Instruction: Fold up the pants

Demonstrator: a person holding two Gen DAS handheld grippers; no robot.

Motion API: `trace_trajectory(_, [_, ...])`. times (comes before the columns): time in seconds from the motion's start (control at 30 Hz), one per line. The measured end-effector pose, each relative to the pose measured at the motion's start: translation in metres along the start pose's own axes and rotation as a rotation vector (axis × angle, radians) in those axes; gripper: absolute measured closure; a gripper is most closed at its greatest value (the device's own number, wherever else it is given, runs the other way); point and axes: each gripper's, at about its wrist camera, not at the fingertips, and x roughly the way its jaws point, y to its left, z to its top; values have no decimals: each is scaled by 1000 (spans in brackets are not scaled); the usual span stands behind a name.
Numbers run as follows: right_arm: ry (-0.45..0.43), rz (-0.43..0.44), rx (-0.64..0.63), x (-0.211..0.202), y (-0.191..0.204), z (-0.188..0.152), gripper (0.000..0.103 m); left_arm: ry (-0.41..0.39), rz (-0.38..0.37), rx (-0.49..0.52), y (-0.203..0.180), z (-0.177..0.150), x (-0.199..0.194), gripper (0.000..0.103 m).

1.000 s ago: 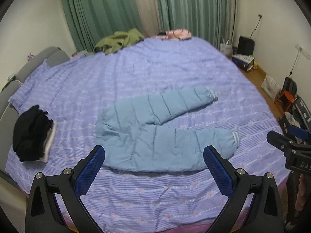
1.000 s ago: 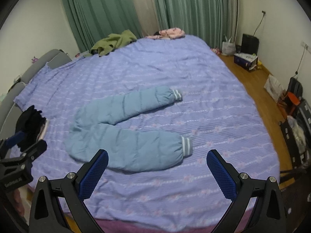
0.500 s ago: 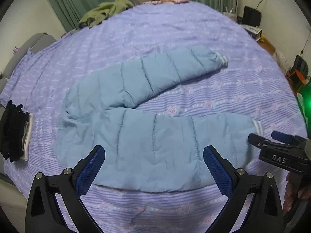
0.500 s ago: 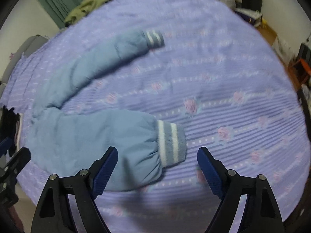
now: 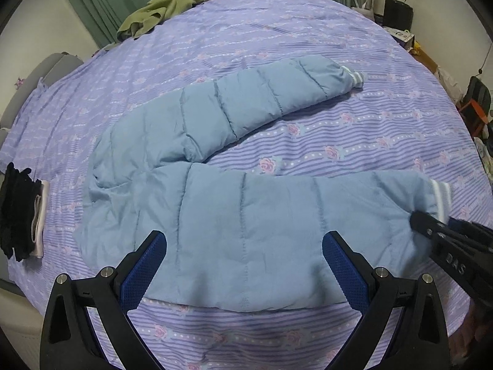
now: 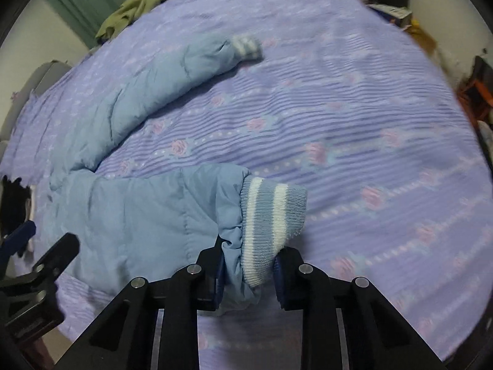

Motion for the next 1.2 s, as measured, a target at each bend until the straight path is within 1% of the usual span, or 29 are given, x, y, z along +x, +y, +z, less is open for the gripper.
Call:
trace_trajectory(0.07, [19,-41,17,-1,-5,-8,76,11,2,4,0,-1,3,0])
trace_trajectory(0.1, [35,-48,23,1,-5,-11,75,15,2,6,0,-1,4,0])
trace_trajectory(0.17, [57,-76,19,5,-10,-15,59,12,11,8,2,1,5,0])
trace_trajectory(0.2, [45,-95,11,-1,-10,-11,55,1,17,3,4,3,3,0])
trace_trajectory(0.27, [-24,-134,-6,-25,-8,-5,48,-24,26,-12,9,7,-1,0])
trace_trajectory(0.3, [-95,-172,-16,-44,-6,1,43,-44,31,-22,13,11,-3,0])
trace_trajectory(0.33, [-137,-181,-18,-56,-7,5,29,-60,36,-30,16,16,-5,0])
trace_trajectory(0.37, [-202,-177,-27,-69,-6,13,25,-87,42,-37,20,24,-6,0])
trace_trajectory(0.4, [-244,-170,-39,-76,-3,23,25,-107,44,-37,22,30,-7,0])
trace_trajectory(0.43, [-275,-154,-58,-76,1,41,25,-125,47,-36,24,37,-7,0])
trace_trajectory(0.5, [-304,-111,-66,-70,5,64,25,-159,47,-31,28,58,-3,0])
trace_trajectory(0.53, [-314,-70,-56,-61,8,83,25,-170,46,-29,29,67,-1,0])
trace_trajectory(0.63, [-313,15,-31,-32,13,126,25,-196,57,-42,38,94,8,0])
trace_trajectory(0.7, [-278,46,-7,-8,16,147,26,-196,71,-60,46,110,17,0])
trace_trajectory(0.73, [-244,68,21,11,18,160,27,-193,75,-69,49,113,20,0])
trace_trajectory(0.8, [-185,89,67,41,17,177,34,-181,82,-96,58,120,27,0])
trace_trajectory(0.93, [-102,115,140,87,18,185,37,-148,85,-113,66,112,41,0])
trace_trajectory(1.0, [-47,143,185,110,13,188,44,-133,85,-106,66,105,46,0])
trace_trajectory(1.03, [-32,160,199,116,12,186,57,-126,88,-103,67,102,48,0])
trace_trajectory(1.07, [-21,166,214,121,11,186,73,-116,90,-100,67,98,51,0])
trace_trajectory(1.1, [-22,151,222,121,11,184,77,-105,88,-99,68,94,53,0])
trace_trajectory(1.13, [-44,142,214,114,13,181,82,-99,86,-100,69,91,53,0])
trace_trajectory(1.17, [-75,113,198,106,16,180,82,-98,84,-103,70,89,53,0])
trace_trajectory(1.2, [-130,46,160,92,21,177,82,-98,83,-109,71,86,52,0])
